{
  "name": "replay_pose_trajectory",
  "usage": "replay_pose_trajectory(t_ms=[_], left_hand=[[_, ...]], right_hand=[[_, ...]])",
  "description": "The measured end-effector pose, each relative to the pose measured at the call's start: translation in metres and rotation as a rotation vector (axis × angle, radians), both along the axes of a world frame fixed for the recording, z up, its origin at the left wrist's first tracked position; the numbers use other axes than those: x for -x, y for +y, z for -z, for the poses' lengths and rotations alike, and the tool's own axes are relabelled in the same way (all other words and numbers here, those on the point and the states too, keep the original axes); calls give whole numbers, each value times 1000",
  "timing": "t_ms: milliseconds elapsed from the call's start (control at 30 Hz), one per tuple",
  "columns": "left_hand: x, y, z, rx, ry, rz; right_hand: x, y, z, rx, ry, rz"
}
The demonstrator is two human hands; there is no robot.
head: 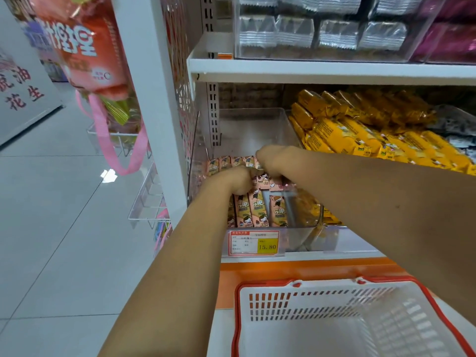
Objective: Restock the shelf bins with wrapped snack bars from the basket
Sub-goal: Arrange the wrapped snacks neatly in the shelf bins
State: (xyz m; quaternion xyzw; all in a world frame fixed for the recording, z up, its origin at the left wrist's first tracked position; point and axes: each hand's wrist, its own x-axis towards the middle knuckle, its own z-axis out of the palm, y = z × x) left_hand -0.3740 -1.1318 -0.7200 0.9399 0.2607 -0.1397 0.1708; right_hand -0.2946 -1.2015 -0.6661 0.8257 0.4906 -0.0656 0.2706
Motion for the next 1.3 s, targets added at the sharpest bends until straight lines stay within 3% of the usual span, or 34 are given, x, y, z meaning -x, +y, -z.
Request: replay_pose_trajectory(t_ms=[133, 267, 367, 433, 533, 667, 800, 1067, 1200, 1300], left_hand=[[4, -5, -7, 2, 17, -11], [13, -14, -20, 3, 19, -51], [27, -23, -20, -90, 113, -115], [39, -32, -21, -45, 138, -168], [56, -44, -24, -23, 126, -185], [69, -49, -32, -24, 195, -137], [74, -55, -45, 40, 215, -138], [72, -68, -48, 85, 170, -211], [74, -76, -53, 85, 177, -232], [71, -78, -58, 120, -95, -369]], right_hand=[[1, -5, -7, -30, 123, 73], [3, -5, -11, 279, 339, 371], [15, -19, -16, 345, 407, 423], [25, -29, -16, 353, 441, 451], [31, -35, -9, 275, 478, 440], [29, -33, -4, 26, 564, 396], [31, -37, 1, -13, 702, 470], [42, -48, 1, -87, 692, 396], [55, -69, -18, -165, 526, 136], [69, -83, -40, -260, 403, 2]])
